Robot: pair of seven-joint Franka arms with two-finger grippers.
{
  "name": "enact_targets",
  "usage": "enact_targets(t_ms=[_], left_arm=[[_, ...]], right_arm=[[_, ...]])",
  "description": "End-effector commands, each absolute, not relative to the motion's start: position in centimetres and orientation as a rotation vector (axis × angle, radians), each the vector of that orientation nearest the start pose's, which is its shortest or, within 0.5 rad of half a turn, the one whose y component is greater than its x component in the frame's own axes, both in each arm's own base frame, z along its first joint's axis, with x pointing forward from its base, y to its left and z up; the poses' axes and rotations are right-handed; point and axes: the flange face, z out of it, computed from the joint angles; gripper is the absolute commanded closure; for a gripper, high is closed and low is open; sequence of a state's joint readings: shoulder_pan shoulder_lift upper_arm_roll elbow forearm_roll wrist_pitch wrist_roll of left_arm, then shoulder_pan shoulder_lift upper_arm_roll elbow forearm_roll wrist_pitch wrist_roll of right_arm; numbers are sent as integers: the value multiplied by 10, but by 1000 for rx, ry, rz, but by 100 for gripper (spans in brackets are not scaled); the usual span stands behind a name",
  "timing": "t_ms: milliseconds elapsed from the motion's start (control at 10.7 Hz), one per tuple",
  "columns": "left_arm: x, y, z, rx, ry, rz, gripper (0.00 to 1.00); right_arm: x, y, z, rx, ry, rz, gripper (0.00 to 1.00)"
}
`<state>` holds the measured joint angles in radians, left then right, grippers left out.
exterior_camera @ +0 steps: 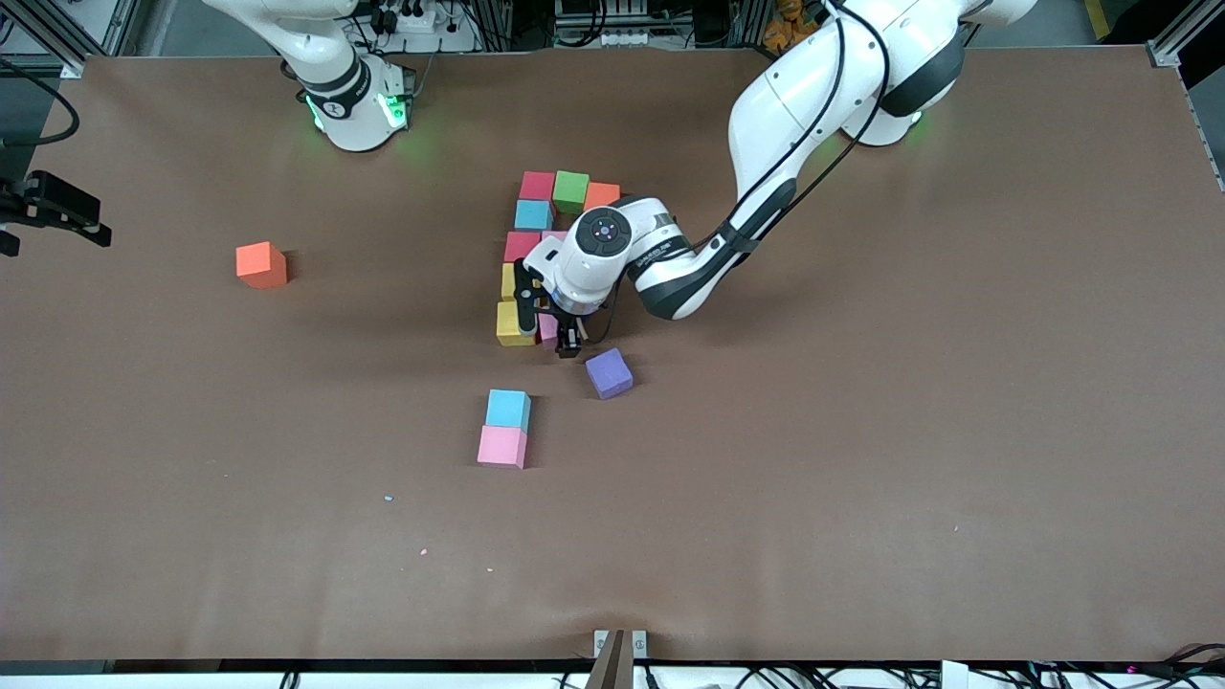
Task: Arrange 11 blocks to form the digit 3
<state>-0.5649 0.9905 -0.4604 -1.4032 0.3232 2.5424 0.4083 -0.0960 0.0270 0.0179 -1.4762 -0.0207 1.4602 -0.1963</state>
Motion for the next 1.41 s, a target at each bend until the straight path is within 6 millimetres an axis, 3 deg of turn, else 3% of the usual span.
enact_targets(t_ms=[0,375,1314], left_arm=[[450,-603,171,-2488,2237,-384,22],[442,-610,171,-2445,2275,-398,22],[457,-605,154,-2265,2391,-519,14]], right_arm=[[551,-46,645,-3165,-174,85,0],[552,-46,644,-3164,-174,89,0],[553,-45,642,-3164,-177,87,0]])
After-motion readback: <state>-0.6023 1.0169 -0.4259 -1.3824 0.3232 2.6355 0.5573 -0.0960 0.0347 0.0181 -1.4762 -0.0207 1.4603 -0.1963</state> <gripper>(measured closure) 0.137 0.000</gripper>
